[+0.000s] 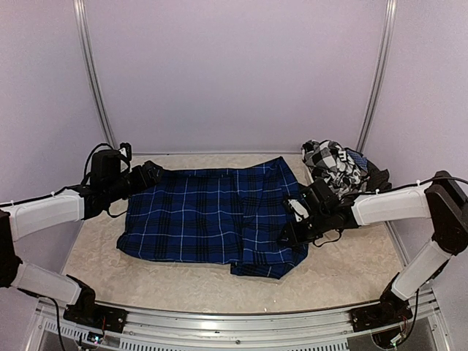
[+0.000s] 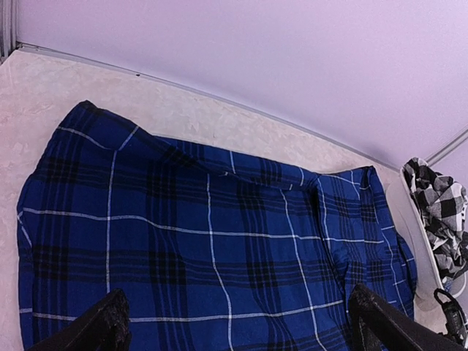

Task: Fold and stack the long sleeve shirts
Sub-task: Pick up the sleeve from the center of the board, then place the sleeve at the center of the board.

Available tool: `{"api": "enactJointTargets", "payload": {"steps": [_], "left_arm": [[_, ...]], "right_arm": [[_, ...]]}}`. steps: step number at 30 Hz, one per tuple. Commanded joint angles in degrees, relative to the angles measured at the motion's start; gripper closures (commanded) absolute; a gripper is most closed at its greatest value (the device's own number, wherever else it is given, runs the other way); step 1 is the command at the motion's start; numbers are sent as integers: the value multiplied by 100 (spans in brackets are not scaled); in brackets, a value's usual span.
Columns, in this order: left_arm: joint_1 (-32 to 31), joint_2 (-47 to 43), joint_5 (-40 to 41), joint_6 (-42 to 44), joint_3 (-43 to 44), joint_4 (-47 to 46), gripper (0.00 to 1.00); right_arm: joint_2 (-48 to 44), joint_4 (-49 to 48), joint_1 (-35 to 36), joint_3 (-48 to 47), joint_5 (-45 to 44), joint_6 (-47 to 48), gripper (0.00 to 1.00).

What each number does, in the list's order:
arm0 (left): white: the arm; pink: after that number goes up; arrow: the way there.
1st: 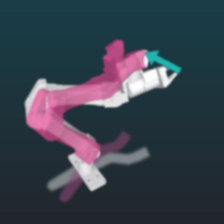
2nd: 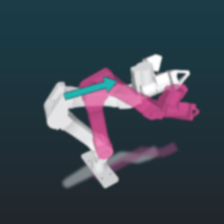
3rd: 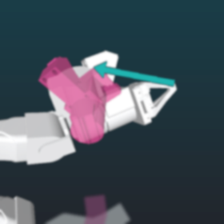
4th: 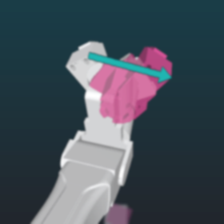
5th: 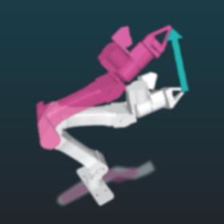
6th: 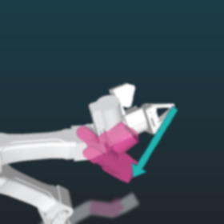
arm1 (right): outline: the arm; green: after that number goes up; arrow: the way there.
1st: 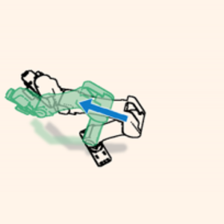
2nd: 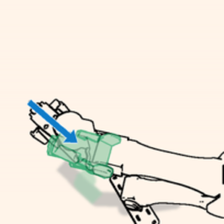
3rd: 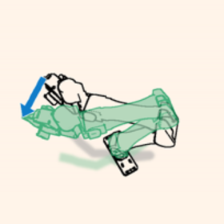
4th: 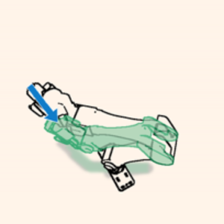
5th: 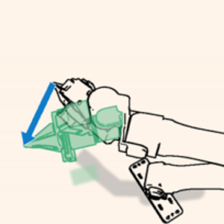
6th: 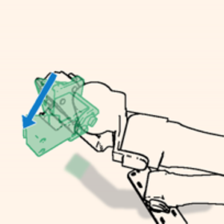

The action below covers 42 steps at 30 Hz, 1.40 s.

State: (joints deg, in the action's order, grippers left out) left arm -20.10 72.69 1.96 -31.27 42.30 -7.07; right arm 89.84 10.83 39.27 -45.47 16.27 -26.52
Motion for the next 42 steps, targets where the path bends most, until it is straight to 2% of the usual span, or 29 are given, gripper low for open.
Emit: {"api": "enactJointTargets", "payload": {"steps": [1,7,14,20,28,37,38,42], "left_arm": [[-47,-97,51,42,-71,74,1],[-49,-125,76,83,-78,147,1],[-50,-309,154,129,-56,215,1],[-51,-312,151,155,-30,239,1],[-49,-307,221,218,40,369,1],[-57,-243,152,178,28,374,1],[-56,-222,137,162,25,381,1],[-78,-236,128,160,-5,421,1]], "right_arm": [[67,-472,48,-71,26,-51,70],[-105,-477,53,-245,-129,-48,100],[-432,278,4,-1429,-443,371,100],[-52,348,-497,-2591,-236,755,100],[1649,-20,-1453,-4577,291,826,100],[3862,-229,-1911,-6224,829,507,100],[4021,-165,-1913,-6360,784,528,99],[4102,193,-1930,-6543,521,768,69]]}}
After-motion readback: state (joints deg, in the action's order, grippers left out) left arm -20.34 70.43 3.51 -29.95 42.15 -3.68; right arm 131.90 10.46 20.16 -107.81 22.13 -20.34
